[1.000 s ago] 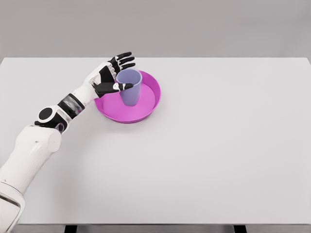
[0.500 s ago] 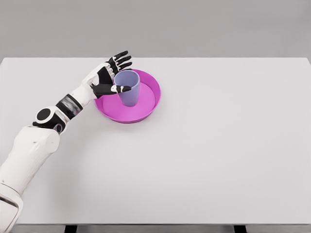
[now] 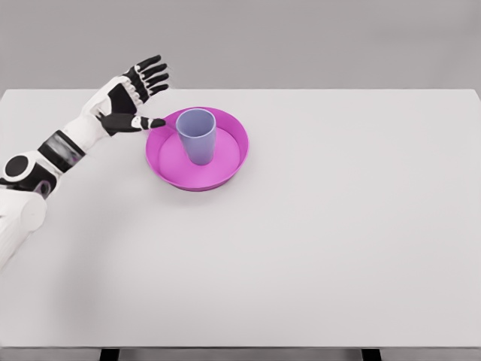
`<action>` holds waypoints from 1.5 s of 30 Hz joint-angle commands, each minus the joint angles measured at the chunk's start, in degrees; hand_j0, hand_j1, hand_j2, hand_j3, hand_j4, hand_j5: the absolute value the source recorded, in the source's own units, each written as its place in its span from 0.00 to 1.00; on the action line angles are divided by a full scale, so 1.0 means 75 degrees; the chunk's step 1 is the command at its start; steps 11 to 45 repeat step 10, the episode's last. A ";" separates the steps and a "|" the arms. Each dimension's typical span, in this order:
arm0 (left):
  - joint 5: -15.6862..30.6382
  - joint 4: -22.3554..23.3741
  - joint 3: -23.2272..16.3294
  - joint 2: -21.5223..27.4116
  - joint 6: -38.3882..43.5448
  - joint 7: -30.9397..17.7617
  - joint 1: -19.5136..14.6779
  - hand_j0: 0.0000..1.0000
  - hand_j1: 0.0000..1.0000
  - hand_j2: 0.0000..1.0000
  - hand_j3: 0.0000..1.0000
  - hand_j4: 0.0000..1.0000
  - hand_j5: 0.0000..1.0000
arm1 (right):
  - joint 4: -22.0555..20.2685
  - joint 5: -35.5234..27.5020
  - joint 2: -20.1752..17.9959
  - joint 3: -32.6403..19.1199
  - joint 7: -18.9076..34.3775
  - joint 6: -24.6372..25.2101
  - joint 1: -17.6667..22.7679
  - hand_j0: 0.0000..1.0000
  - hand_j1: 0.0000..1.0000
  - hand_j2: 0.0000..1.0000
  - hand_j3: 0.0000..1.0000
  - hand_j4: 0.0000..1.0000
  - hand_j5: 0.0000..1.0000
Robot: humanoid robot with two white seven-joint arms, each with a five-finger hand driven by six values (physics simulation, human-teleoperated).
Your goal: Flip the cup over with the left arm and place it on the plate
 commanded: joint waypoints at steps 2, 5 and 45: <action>0.0356 -0.0828 -0.0114 0.1043 0.0017 -0.0001 0.0128 1.00 1.00 1.00 1.00 1.00 1.00 | 0.0001 -0.0007 -0.0001 0.0000 0.0001 0.0000 0.0011 1.00 1.00 1.00 1.00 1.00 1.00; 0.0145 -0.1765 -0.0513 0.2284 -0.0018 -0.0001 0.0445 1.00 1.00 1.00 1.00 1.00 1.00 | 0.0001 -0.0007 -0.0001 0.0000 0.0001 0.0000 0.0000 1.00 1.00 1.00 1.00 1.00 1.00; -0.0066 -0.2750 -0.0466 0.3399 -0.0054 -0.0001 0.1019 1.00 1.00 1.00 1.00 1.00 1.00 | 0.0001 0.0005 -0.0001 0.0000 0.0001 0.0000 0.0000 1.00 1.00 1.00 1.00 1.00 1.00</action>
